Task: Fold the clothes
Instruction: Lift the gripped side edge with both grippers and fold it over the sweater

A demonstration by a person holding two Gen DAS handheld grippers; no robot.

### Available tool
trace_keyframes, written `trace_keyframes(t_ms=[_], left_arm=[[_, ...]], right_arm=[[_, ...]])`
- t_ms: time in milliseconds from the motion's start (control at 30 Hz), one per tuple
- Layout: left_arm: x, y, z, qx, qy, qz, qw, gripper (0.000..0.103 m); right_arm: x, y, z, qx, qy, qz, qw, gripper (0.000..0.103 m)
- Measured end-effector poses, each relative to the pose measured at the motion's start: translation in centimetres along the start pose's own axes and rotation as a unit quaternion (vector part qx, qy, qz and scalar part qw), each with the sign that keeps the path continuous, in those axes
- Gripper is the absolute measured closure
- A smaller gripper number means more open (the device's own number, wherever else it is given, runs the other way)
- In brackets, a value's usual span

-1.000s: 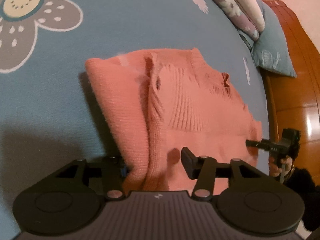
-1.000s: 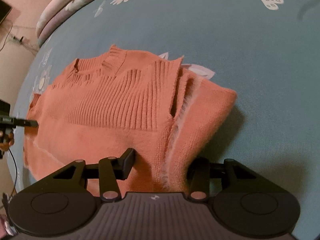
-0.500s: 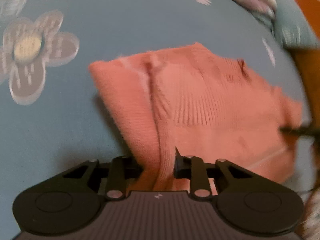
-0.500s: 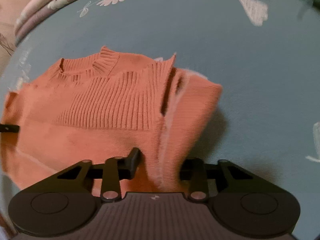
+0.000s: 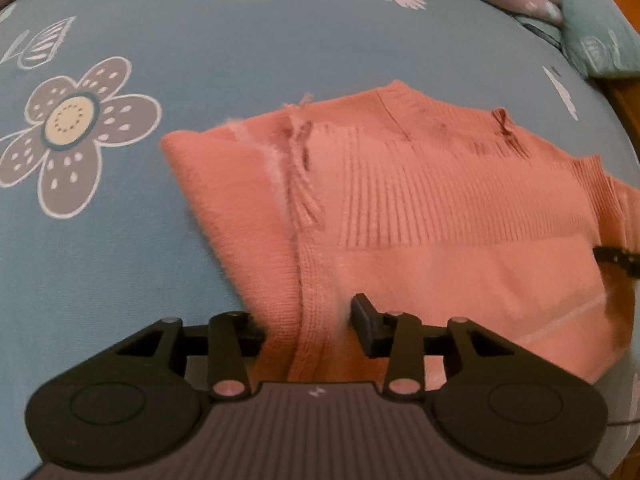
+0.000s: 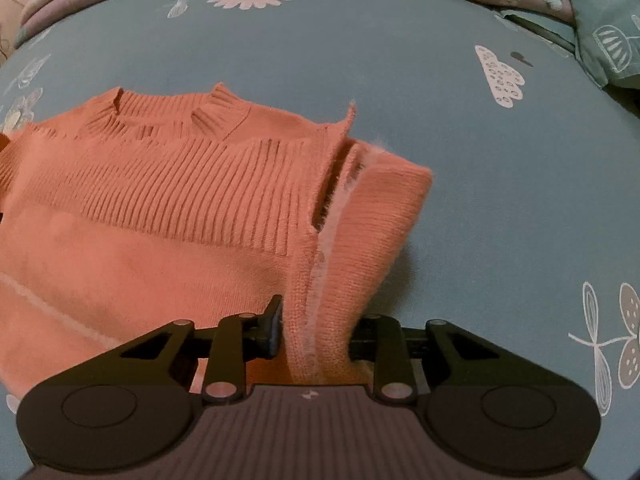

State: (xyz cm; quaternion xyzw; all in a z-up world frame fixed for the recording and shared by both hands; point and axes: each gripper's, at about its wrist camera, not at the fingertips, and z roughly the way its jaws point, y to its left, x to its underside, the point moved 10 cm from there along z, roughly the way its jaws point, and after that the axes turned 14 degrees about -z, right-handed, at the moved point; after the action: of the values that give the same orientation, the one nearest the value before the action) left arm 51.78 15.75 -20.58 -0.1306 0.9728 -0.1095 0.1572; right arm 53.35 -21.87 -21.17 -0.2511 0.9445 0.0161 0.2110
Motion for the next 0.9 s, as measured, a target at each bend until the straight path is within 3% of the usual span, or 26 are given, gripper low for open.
trace_keyframes(t_ms=[100, 433, 900], left_arm=[[0.0, -0.9, -0.7, -0.02, -0.01, 0.013, 0.9997, 0.08], [0.6, -4.3, -3.2, -0.068, -0.045, 0.082, 0.9933, 0.084], [0.8, -9.9, -7.6, -0.047, -0.047, 0.156, 0.9855, 0.086]], right_arm=[[0.1, 0.0, -1.2, 0.012, -0.011, -0.011, 1.0, 0.078], [-0.8, 0.9, -4.4, 0.02, -0.033, 0.002, 0.999, 0.081], [-0.6, 3.0, -11.8, -0.027, -0.064, -0.026, 0.997, 0.084]])
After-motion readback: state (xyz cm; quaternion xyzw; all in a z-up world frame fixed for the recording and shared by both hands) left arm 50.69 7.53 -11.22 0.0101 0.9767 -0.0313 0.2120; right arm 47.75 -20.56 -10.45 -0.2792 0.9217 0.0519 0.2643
